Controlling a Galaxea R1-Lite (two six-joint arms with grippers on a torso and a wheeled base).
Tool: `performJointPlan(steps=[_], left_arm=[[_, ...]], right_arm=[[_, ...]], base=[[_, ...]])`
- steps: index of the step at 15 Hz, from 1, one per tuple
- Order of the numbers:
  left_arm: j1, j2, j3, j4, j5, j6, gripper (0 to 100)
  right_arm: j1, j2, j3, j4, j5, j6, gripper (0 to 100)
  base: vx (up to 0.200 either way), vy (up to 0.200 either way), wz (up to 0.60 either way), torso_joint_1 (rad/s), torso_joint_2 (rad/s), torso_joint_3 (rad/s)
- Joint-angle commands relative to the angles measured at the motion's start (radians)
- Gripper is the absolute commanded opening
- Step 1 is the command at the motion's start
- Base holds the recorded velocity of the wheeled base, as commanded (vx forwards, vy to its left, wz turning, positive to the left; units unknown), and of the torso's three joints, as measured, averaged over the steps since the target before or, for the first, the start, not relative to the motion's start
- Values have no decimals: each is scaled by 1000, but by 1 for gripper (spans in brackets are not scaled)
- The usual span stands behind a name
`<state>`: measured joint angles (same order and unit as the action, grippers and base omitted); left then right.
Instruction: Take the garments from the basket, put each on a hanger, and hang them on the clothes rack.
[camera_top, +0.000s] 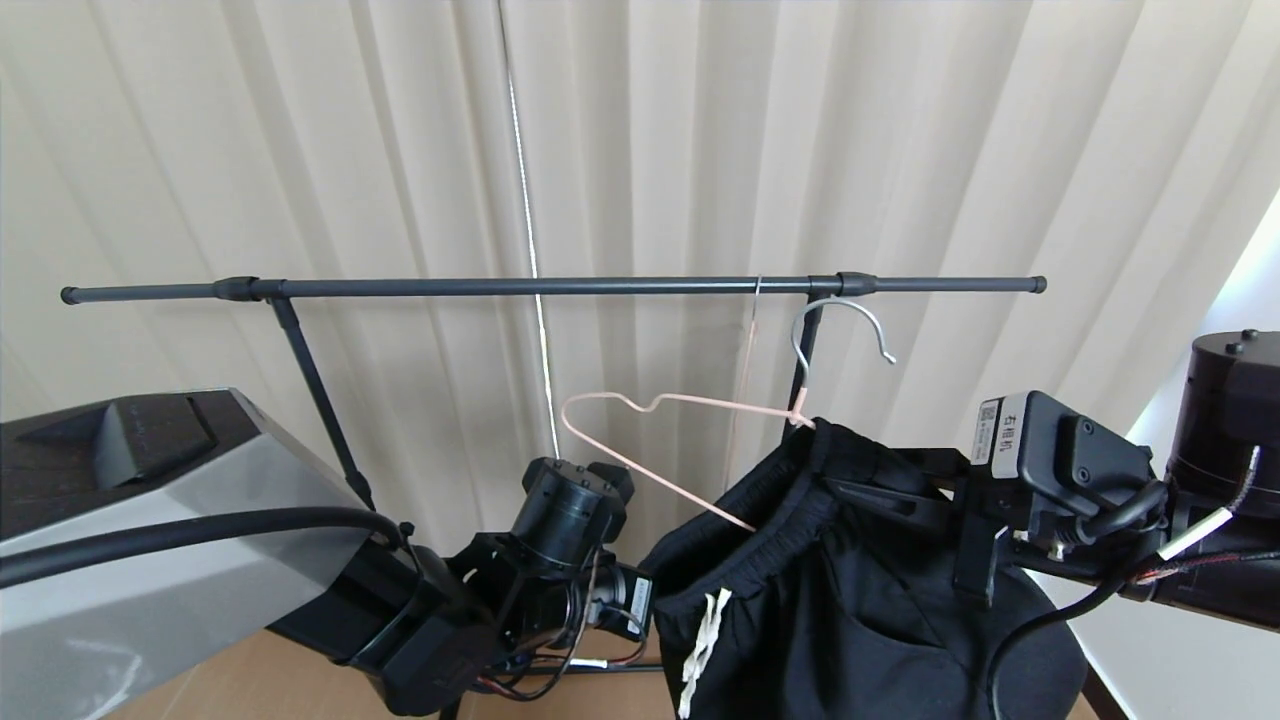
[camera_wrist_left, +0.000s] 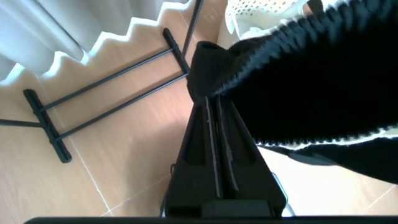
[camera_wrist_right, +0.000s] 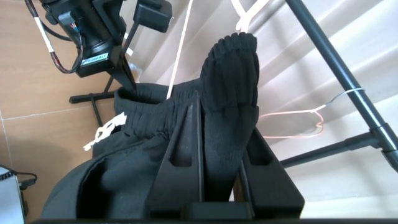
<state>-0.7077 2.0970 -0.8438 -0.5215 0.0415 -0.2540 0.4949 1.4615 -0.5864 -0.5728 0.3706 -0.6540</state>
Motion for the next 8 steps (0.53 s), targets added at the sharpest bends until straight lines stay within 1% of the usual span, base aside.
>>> performJointPlan(steps=[1,3,6,7,8], left_arm=[[10,-9,2,0,15,-1,0],[47,-43,2,0,44,-2,0],[97,-98,0,0,46,-1,0],[128,-118,-1,0,46,1,0],[137,-124,-4,0,46,2,0]], right_arm=[[-15,-7,-3,-1,2,2,0],[-15,-7,-1,1,2,2,0],[-15,-4,2,5,2,2,0],[-21,-4,14,5,2,2,0],[-21,-4,19,5,2,2,0]], base=[[0,0,0,0,0,0],[0,0,0,0,0,0],[0,0,0,0,0,0],[0,0,0,0,0,0],[0,0,0,0,0,0]])
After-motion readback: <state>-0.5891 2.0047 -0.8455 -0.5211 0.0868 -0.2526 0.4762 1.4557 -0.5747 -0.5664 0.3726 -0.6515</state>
